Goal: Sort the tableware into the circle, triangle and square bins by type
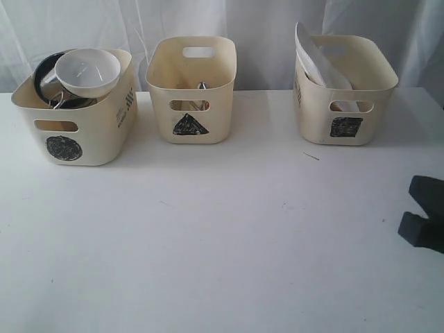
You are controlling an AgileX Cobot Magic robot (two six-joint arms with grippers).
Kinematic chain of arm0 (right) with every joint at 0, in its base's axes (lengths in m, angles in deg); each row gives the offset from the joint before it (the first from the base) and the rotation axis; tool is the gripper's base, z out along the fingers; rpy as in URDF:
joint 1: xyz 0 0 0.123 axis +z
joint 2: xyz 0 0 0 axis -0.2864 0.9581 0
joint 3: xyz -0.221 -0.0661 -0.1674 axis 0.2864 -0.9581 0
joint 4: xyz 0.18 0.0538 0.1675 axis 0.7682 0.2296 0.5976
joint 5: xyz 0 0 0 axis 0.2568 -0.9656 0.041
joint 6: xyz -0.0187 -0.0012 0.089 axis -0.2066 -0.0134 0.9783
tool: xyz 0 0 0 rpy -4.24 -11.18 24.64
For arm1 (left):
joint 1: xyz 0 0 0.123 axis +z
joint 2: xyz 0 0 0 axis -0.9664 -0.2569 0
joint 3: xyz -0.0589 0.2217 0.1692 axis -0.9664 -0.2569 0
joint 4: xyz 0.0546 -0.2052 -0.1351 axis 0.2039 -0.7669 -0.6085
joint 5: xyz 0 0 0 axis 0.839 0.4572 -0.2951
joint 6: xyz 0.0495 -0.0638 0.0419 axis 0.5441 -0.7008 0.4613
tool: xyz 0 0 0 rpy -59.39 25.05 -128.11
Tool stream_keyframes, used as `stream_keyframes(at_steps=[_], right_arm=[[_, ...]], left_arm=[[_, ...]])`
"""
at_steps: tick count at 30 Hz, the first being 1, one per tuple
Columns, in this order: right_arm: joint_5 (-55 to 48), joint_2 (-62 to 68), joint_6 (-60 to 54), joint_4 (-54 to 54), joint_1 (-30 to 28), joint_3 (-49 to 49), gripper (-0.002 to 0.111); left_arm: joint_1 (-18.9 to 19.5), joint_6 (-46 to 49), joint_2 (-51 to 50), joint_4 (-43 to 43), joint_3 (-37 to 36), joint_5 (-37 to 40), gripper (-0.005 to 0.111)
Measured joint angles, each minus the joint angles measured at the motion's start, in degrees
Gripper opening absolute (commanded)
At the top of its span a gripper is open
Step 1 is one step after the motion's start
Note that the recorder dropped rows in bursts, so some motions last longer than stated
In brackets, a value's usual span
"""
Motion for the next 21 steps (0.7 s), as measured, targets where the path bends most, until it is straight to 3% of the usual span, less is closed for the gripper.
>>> stream_keyframes(at_steps=[7, 21], right_arm=[[3.25, -7.64, 0.64, 5.27, 0.00, -6.46, 0.000], [1.18, -12.67, 0.77, 6.20, 0.00, -6.85, 0.000]], left_arm=[[0.00, 0.00, 0.00, 0.00, 0.00, 0.00, 0.000], [0.00, 0.00, 0.00, 0.00, 0.00, 0.00, 0.000]])
